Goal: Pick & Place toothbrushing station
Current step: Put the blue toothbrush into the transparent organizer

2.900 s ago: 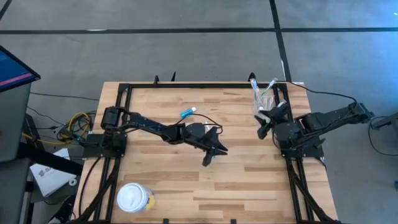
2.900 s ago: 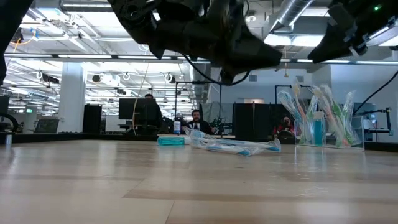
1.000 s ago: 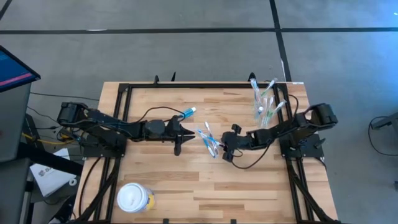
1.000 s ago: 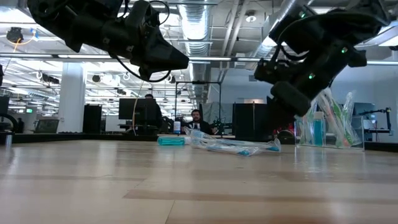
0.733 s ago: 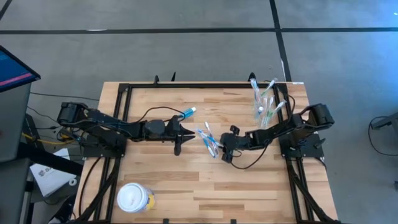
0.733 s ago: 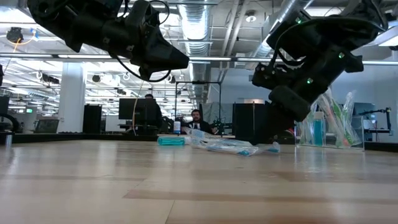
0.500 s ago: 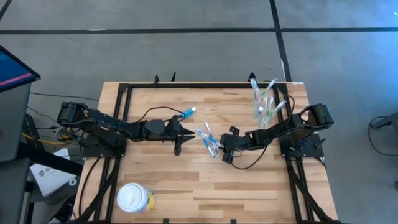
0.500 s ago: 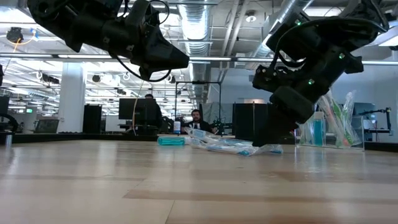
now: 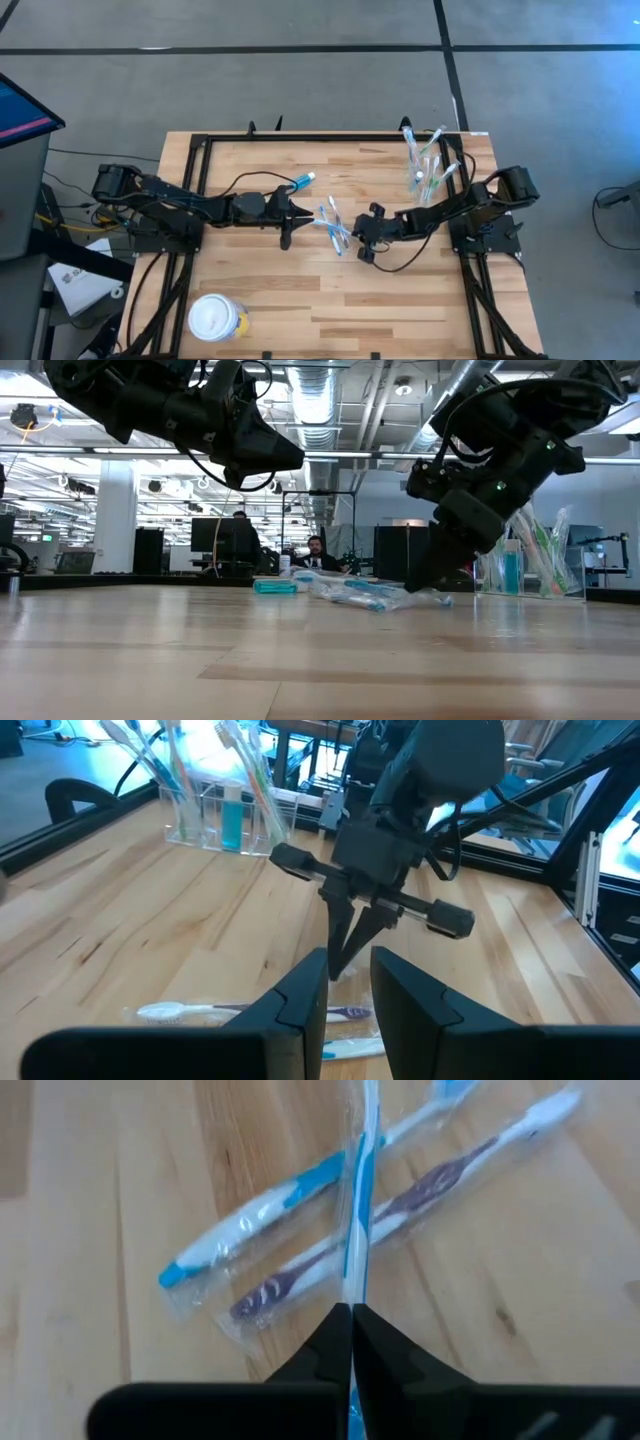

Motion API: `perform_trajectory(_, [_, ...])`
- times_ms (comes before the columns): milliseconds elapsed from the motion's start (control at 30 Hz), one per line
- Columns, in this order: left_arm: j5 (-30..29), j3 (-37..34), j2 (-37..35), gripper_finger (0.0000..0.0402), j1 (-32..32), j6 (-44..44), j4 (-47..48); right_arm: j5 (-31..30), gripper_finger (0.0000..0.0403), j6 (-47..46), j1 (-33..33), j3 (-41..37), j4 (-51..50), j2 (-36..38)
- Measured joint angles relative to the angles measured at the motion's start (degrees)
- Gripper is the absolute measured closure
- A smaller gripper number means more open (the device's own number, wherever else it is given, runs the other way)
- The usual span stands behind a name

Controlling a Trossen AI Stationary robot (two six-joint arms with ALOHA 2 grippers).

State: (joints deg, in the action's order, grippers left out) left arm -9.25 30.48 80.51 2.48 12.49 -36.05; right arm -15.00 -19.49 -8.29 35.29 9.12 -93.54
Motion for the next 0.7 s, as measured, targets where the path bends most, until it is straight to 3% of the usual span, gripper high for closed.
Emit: perform_trajectory(700, [-0.26,0.00,0.02,0.0327,0.00,0.00,-0.35,-9.25,0.0402,5.05,-1.06,0.00,-1.80,17.02])
